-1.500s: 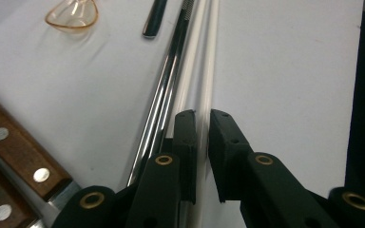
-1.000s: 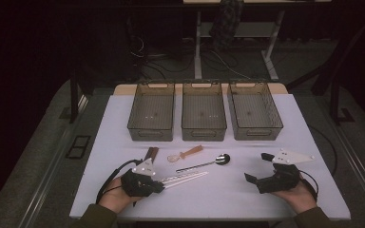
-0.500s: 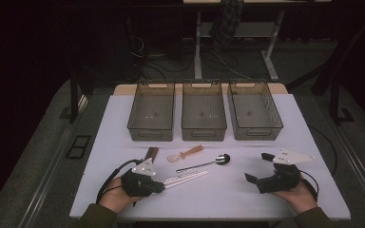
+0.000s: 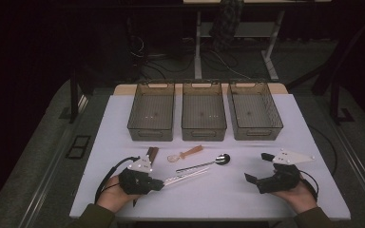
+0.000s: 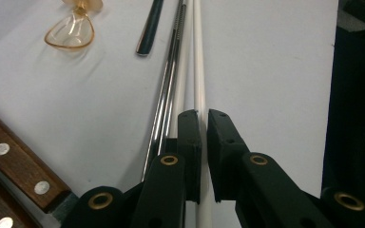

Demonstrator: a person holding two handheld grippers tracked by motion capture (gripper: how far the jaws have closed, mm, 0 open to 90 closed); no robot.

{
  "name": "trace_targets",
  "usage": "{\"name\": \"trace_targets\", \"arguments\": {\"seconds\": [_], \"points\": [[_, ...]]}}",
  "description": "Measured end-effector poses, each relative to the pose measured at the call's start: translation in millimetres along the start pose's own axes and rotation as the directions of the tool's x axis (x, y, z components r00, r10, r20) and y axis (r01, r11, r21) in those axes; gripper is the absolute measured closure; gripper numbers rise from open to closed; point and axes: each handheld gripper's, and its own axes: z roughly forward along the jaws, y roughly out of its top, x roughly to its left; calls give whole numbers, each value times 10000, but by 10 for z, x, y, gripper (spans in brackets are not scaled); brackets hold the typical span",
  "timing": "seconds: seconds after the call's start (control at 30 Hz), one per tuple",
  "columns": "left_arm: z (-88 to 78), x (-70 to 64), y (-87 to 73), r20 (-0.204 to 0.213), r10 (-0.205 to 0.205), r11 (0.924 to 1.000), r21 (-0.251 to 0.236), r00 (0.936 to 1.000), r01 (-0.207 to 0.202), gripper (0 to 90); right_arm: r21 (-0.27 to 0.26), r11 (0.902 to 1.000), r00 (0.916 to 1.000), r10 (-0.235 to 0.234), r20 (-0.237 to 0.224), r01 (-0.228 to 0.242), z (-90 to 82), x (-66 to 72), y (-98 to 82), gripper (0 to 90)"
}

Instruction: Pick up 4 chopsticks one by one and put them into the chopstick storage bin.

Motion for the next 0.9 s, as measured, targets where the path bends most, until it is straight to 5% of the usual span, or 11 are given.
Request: {"name": "trace_targets", "arguments": {"seconds": [0.9], "points": [[-137, 137, 88, -539, -284, 9988, -426, 9981, 261, 836, 175, 9995, 9994, 284, -179, -281, 99, -24, -32, 4]]}}
